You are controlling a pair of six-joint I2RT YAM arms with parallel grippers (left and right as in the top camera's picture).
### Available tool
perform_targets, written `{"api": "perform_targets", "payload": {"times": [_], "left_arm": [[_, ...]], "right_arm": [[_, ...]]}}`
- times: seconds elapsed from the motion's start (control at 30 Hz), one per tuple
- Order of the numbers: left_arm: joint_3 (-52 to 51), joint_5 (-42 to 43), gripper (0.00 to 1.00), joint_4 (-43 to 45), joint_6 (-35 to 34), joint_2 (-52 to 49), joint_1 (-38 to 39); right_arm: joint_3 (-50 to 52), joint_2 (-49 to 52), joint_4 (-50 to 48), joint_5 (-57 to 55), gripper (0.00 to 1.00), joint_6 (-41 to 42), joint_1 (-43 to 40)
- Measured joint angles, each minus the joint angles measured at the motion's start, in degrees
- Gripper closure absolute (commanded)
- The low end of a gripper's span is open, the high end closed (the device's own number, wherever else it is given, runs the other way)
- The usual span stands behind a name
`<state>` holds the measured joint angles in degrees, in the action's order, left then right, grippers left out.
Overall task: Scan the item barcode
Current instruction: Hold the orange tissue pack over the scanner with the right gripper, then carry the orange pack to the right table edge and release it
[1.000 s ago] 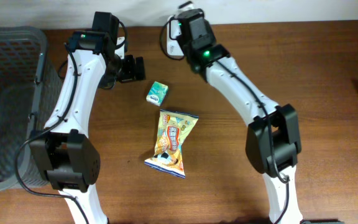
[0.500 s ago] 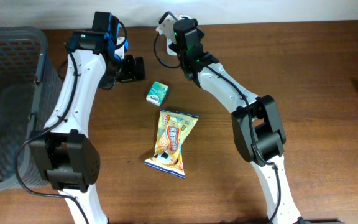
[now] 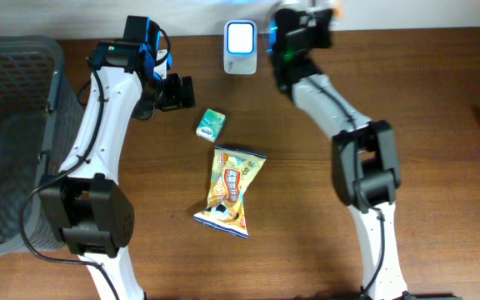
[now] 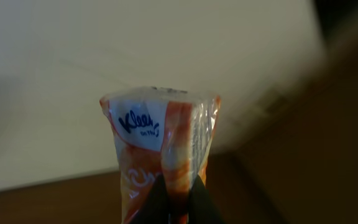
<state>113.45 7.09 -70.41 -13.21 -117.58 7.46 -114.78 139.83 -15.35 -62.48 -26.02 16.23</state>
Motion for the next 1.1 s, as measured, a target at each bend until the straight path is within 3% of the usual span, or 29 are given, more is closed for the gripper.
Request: {"api": "perform_targets", "payload": {"times": [0.2,0.37,0.53,0.67,0.73,0.77,0.97,1.1], "left_arm": [[0.0,0.0,0.01,0.0,0.0,0.0,0.0],[0.0,0.0,0.01,0.0,0.0,0.0,0.0],[0.0,0.0,0.01,-0.1,0.0,0.0,0.0],[0.0,0.0,0.01,0.0,0.0,0.0,0.0],[0.0,0.0,0.01,0.0,0.0,0.0,0.0],[0.0,0.0,0.01,0.0,0.0,0.0,0.0],[0.0,0.0,0.01,0.0,0.0,0.0,0.0],[0.0,0.0,0.01,0.0,0.0,0.0,0.0]], "right_arm": [[-0.2,0.0,11.4,-17.3,0.96,1.0,-13.0],[-0.5,0.0,30.6,-20.0,0.96,5.9,-20.7],[-0.5,0.1,64.0,-4.5,0.96,28.6,-30.7],[-0.5,0.1,70.0,10.2,0.96,40.7,-39.6],[-0.5,0.1,71.0,13.4,0.41,42.4,-42.5],[-0.5,0.1,71.3,14.6,0.01,43.1,-43.4],[-0.5,0.0,72.6,17.3,0.01,43.8,-44.2],[-4.2,-3.2,72.5,23.4,0.01,43.8,-40.6]]}}
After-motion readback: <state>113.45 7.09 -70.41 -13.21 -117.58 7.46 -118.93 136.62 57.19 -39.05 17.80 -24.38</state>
